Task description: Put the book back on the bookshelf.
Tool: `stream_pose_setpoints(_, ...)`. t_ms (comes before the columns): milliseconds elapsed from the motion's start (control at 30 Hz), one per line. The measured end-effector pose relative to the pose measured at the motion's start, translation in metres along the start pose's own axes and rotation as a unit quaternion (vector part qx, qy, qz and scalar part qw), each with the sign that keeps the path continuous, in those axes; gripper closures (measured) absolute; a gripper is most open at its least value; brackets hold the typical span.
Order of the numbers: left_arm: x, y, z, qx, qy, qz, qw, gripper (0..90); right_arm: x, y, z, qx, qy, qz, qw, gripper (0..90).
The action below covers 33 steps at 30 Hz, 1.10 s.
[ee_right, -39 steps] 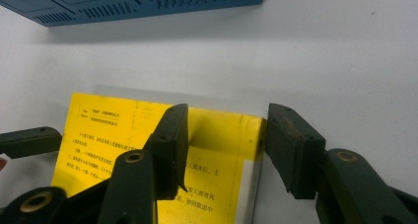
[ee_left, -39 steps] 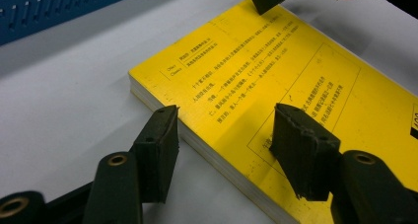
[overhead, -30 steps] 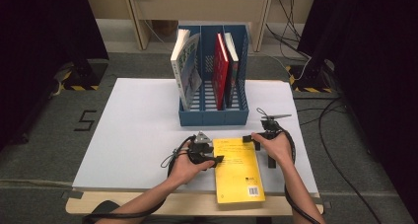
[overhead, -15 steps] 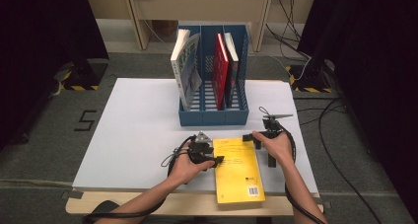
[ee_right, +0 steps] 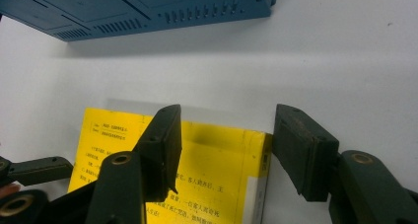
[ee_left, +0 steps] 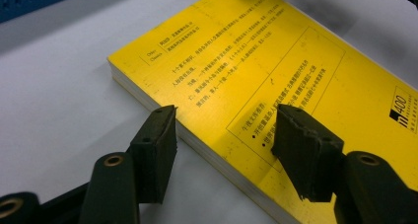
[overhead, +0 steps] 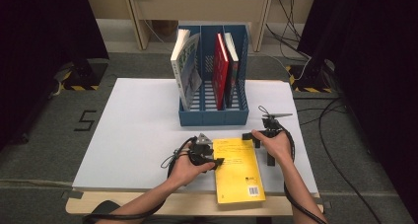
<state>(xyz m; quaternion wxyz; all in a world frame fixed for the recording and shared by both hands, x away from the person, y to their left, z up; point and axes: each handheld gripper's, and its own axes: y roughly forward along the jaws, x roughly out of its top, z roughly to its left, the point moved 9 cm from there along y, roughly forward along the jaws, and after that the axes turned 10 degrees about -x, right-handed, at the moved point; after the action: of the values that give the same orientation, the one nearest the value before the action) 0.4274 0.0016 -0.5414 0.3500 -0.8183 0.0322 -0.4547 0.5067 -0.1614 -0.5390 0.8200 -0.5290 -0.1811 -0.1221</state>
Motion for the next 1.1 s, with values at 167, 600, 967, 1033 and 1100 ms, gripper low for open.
stream_pose_setpoints(167,-0.0007,0.0006,-0.0001,0.001,-0.001,0.002,1.0000,40.9,-0.0002,0.0002,-0.0017,-0.001,-0.008,-0.004,1.0000,49.1)
stream_pose_setpoints(600,-0.0017,0.0014,-0.0004,0.008,0.000,0.000,1.0000,41.8,-0.0004,-0.0006,-0.0004,0.006,0.008,0.022,0.9997,49.5)
stream_pose_setpoints(967,-0.0013,0.0016,-0.0004,0.009,-0.002,-0.002,1.0000,42.6,-0.0015,-0.0019,-0.0014,0.003,0.020,0.032,0.9993,49.0)
stream_pose_setpoints(1033,-0.0011,0.0017,-0.0005,0.011,-0.002,-0.003,0.9999,42.7,-0.0028,-0.0030,-0.0006,0.005,0.025,0.037,0.9990,48.6)
stream_pose_setpoints(1100,-0.0011,0.0017,-0.0005,0.011,-0.001,-0.002,0.9999,42.7,-0.0031,-0.0028,-0.0007,0.007,0.024,0.033,0.9992,48.6)
